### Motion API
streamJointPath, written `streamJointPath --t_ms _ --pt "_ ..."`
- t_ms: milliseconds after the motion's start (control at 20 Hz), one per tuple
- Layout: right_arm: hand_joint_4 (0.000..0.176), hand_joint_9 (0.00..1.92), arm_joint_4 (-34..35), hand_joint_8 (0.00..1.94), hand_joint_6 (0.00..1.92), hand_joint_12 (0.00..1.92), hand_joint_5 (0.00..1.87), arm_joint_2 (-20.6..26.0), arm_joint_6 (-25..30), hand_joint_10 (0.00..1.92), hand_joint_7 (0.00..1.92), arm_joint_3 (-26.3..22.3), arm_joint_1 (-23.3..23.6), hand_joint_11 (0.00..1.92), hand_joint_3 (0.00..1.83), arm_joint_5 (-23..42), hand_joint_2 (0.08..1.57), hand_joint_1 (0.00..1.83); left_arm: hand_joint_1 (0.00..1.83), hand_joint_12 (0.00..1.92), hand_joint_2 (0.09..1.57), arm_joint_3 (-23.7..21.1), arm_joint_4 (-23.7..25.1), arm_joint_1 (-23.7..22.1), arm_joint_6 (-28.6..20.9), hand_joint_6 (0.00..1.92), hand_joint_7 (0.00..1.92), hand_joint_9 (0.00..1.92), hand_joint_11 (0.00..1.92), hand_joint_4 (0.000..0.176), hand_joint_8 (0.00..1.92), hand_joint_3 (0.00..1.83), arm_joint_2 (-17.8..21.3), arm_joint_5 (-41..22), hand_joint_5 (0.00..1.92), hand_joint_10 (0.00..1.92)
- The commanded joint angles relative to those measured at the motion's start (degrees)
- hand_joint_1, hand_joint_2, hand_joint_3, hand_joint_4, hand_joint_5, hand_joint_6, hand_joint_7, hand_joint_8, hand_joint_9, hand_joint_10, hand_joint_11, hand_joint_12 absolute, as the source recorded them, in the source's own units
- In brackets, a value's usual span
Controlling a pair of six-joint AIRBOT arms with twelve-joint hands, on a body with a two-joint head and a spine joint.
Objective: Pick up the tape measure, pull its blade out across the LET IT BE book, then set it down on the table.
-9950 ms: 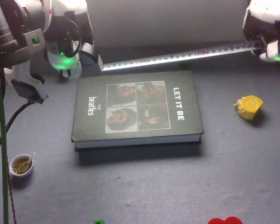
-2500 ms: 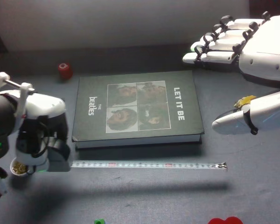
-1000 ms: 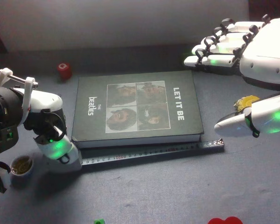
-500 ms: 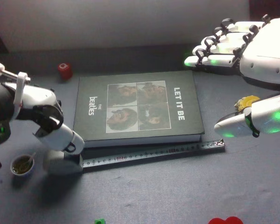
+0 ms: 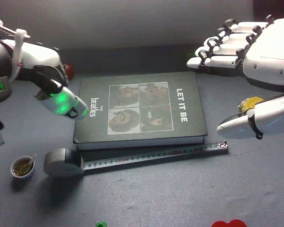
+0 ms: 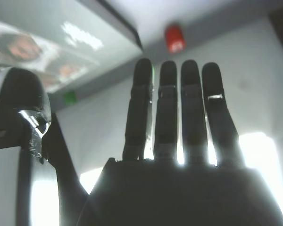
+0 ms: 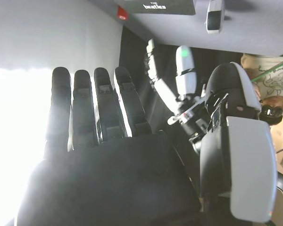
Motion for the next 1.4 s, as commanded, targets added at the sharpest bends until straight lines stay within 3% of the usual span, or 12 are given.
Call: streamJointPath --t_ms 0,200,250,300,400,450,500,600,700,750,800,1350 --pt "0.0 0.15 0.4 0.02 0.02 0.67 0.19 0.2 -0.2 0.02 0.2 -0.3 0.6 0.0 0.0 -0.8 1.04 0.16 0.41 0.85 1.02 -0.5 3.8 -1.5 0.5 0.01 0.42 0.36 0.05 0.0 0.01 0.0 -0.5 -2.1 0.51 0.01" --pt "0.0 0.63 0.4 0.04 0.06 1.17 0.65 0.1 -0.3 0.09 0.74 -0.5 0.4 0.23 0.0 -0.7 1.02 0.24 0.47 0.86 1.02 -2.9 3.8 -3.6 0.5 0.01 0.68 0.75 0.43 0.0 0.02 0.0 -2.0 -2.1 0.67 0.07" --pt "0.0 0.8 0.4 0.07 0.09 1.3 0.85 0.1 -0.3 0.3 0.93 -0.6 0.4 0.46 0.0 -0.7 1.02 0.31 0.5 0.99 1.03 -3.3 3.8 -4.0 0.5 0.02 0.76 0.83 0.53 0.0 0.03 0.0 -2.4 -2.1 0.76 0.12" --pt "0.0 0.81 0.4 0.18 0.23 1.46 0.97 0.1 -0.3 0.83 1.04 -0.8 0.3 0.66 0.0 -0.2 1.04 0.4 0.52 1.1 1.04 -4.0 3.8 -4.4 0.7 0.0 0.82 0.79 0.57 0.0 0.04 0.0 -2.8 -2.1 0.84 0.33" --pt "0.0 0.9 0.4 1.1 1.1 1.87 0.9 0.1 -0.4 1.7 0.92 -1.0 0.3 0.99 0.0 0.2 1.07 0.61 0.56 1.24 1.06 -4.9 3.7 -4.8 0.7 0.04 0.92 0.68 0.59 0.0 0.15 0.0 -3.3 -2.1 0.97 0.78" --pt "0.0 1.14 0.4 1.67 1.6 1.91 0.89 0.1 -0.4 1.88 0.9 -1.1 0.3 1.32 0.0 0.2 1.07 0.7 0.6 1.33 1.06 -5.6 3.7 -4.9 0.7 0.51 0.86 0.69 0.62 0.0 0.62 0.0 -3.8 -2.1 0.88 1.01" --pt "0.0 1.29 0.4 1.89 1.86 1.92 0.85 0.1 -0.4 1.91 0.94 -1.1 0.3 1.53 0.0 0.2 1.07 0.74 0.66 1.44 1.06 -5.8 3.7 -5.0 0.7 0.94 0.8 0.72 0.65 0.0 1.09 0.0 -4.1 -2.2 0.83 1.25" --pt "0.0 1.46 0.4 1.94 1.92 1.92 0.98 0.1 -0.3 1.92 1.17 -1.2 0.3 1.73 0.0 0.3 1.08 0.78 0.8 1.86 1.04 -6.0 3.8 -5.3 0.7 1.72 0.78 0.82 0.81 0.0 1.84 0.0 -5.2 -3.1 0.77 1.85" --pt "0.0 1.68 0.4 1.94 1.92 1.92 1.24 0.1 -0.3 1.92 1.44 -1.3 0.3 1.88 0.0 0.4 1.09 0.77 0.92 1.92 0.98 -5.7 4.1 -5.8 0.7 1.91 0.97 0.98 0.99 0.0 1.92 0.0 -6.5 -3.5 0.97 1.92" --pt "0.13 1.73 0.4 1.94 1.92 1.92 1.34 -0.1 -0.3 1.92 1.5 -1.3 0.3 1.9 0.0 0.9 1.11 0.78 0.94 1.92 0.97 -5.4 4.3 -6.1 0.7 1.92 1.1 1.08 1.09 0.0 1.92 0.0 -7.1 -3.8 1.09 1.92" --pt "0.167 1.73 0.4 1.94 1.92 1.92 1.4 -0.2 -0.2 1.92 1.52 -1.3 0.3 1.9 0.01 1.3 1.16 0.77 0.96 1.92 0.97 -5.1 4.4 -6.4 0.7 1.92 1.24 1.21 1.22 0.0 1.92 0.0 -7.7 -4.2 1.19 1.92" --pt "0.176 1.73 0.4 1.94 1.92 1.92 1.33 -0.2 -0.4 1.92 1.51 -1.4 0.3 1.88 0.01 1.3 1.33 0.8 0.83 1.92 1.14 -5.2 5.2 -7.1 0.7 1.92 1.33 1.38 1.39 0.0 1.92 0.01 -9.2 -5.0 1.22 1.92"
